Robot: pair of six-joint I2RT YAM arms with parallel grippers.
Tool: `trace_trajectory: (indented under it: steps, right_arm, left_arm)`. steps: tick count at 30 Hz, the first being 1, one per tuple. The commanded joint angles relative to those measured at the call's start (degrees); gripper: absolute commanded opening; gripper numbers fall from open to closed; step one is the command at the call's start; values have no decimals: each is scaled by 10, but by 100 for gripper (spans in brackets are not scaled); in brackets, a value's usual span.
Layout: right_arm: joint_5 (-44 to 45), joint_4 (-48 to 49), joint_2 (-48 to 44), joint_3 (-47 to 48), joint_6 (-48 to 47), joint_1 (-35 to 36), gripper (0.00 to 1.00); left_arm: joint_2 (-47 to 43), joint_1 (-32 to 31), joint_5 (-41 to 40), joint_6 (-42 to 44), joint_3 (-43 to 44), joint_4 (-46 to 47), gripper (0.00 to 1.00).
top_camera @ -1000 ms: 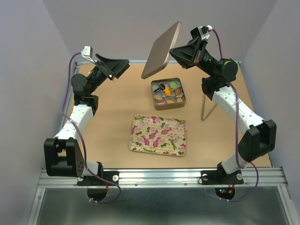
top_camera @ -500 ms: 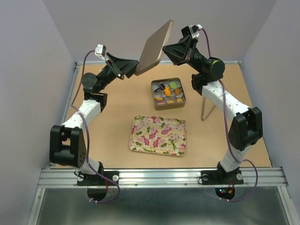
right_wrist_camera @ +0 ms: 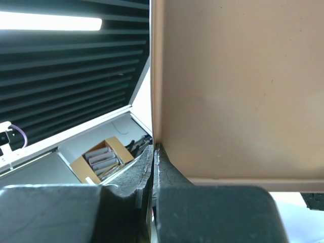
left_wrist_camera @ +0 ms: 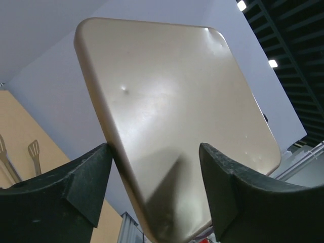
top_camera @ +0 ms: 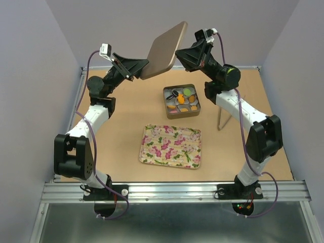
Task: Pack the cookies
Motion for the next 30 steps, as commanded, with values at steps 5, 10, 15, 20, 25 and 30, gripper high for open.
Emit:
trace_trajectory:
  steps: [5, 10, 15, 20, 25, 30]
  right_arm:
    - [21, 299, -23, -65, 259, 3, 0]
    - [0, 299, -24, -97, 259, 3, 0]
    - [-11, 296, -33, -158, 249, -4, 34]
    - [-39, 240, -69, -228, 212, -31, 60]
    - [-71, 191, -93, -251, 175, -43, 61]
    - [-81, 136, -118, -281, 140, -66, 61]
  left_arm:
    - [-21, -2, -5, -13, 30, 57, 46]
    - [-32, -1, -14, -28, 14, 76, 20]
    - [-44, 1, -22, -31, -1, 80, 0]
    - [-59, 7, -37, -40, -25, 91, 0]
    - [-87, 7, -48, 6, -33, 28, 0]
    - [-117, 8, -73, 48, -50, -35, 0]
